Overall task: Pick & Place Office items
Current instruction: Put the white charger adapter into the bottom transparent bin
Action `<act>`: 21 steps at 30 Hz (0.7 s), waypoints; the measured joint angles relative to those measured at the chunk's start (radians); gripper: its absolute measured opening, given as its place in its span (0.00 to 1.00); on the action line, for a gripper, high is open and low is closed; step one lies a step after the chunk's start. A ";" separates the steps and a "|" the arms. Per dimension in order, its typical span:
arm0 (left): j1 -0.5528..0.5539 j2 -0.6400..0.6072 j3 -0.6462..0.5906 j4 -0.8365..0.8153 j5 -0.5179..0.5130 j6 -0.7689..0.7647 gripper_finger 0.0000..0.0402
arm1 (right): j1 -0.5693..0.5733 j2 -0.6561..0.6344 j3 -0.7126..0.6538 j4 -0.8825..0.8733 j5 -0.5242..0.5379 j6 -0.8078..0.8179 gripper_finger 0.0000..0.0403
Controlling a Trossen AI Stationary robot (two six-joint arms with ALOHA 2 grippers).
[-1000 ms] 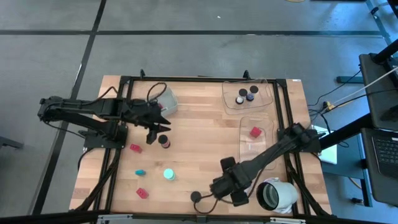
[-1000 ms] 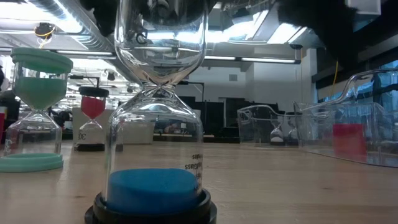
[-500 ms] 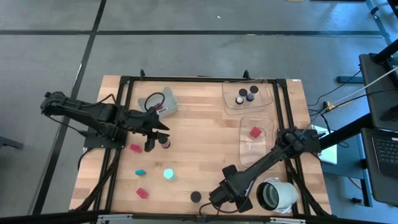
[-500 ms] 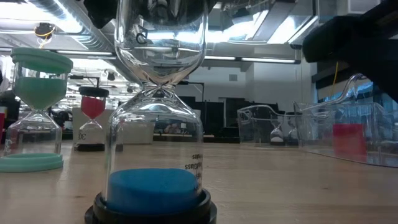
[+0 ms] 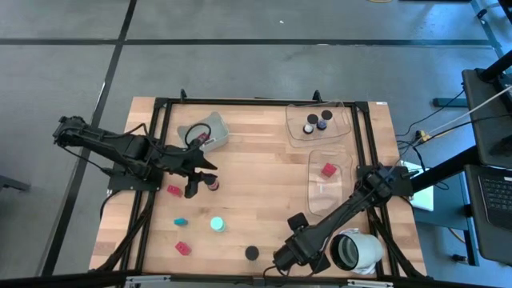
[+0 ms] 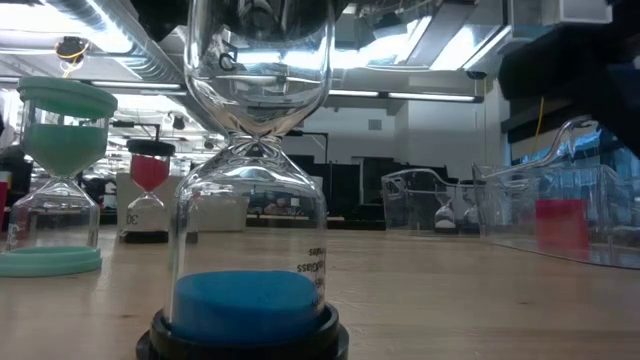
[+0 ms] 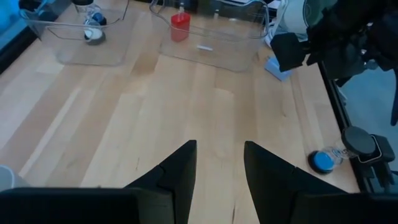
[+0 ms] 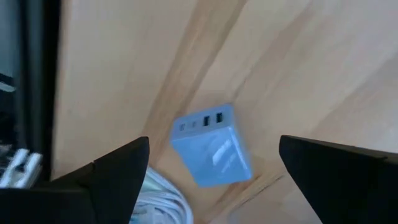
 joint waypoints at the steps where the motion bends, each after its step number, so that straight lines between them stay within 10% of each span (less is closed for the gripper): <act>1: 0.000 0.000 0.000 0.000 -0.004 0.000 0.32 | 0.000 0.000 0.000 -0.001 0.010 0.000 0.90; 21: 0.000 0.000 0.000 0.000 -0.026 0.000 0.32 | 0.000 -0.001 -0.159 0.087 -0.020 -0.020 0.90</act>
